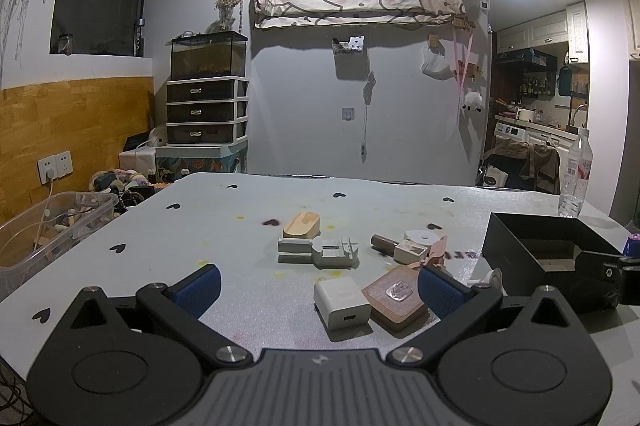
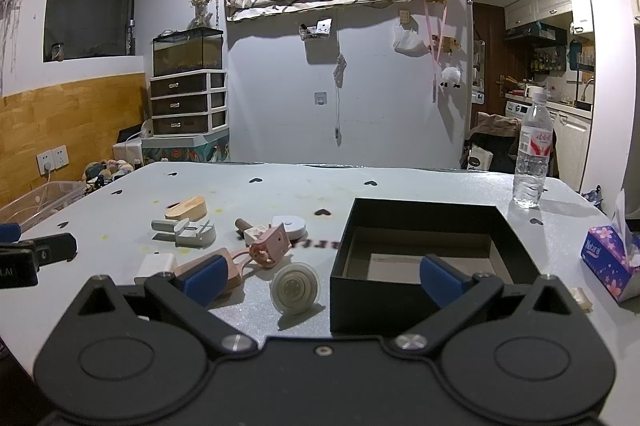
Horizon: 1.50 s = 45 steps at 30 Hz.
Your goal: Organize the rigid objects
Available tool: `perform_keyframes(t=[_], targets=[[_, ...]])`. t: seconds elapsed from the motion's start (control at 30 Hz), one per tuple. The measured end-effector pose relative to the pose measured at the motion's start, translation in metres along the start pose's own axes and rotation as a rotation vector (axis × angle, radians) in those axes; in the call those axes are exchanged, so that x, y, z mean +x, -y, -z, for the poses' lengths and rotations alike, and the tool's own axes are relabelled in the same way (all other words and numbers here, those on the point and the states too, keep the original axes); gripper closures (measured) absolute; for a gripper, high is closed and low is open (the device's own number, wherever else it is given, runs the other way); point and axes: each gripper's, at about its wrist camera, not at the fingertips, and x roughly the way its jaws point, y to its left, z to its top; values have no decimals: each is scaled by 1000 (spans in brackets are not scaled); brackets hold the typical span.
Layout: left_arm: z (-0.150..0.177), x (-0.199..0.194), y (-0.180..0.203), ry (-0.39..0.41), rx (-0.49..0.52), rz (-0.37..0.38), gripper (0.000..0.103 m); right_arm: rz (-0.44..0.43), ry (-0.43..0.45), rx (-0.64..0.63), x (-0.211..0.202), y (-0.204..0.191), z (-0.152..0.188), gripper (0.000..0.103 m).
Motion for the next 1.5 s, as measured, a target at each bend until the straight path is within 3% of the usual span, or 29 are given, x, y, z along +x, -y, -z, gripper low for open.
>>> perform_keyframes(t=[0.83, 1.03, 1.5], targets=[[0, 0, 0, -1, 2, -1, 0, -11, 14, -5, -5, -1, 1, 0], [8, 13, 17, -19, 4, -2, 0, -28, 28, 4, -3, 6, 4, 0], [21, 70, 18, -141, 9, 16, 0, 106, 11, 58, 11, 62, 0, 0]])
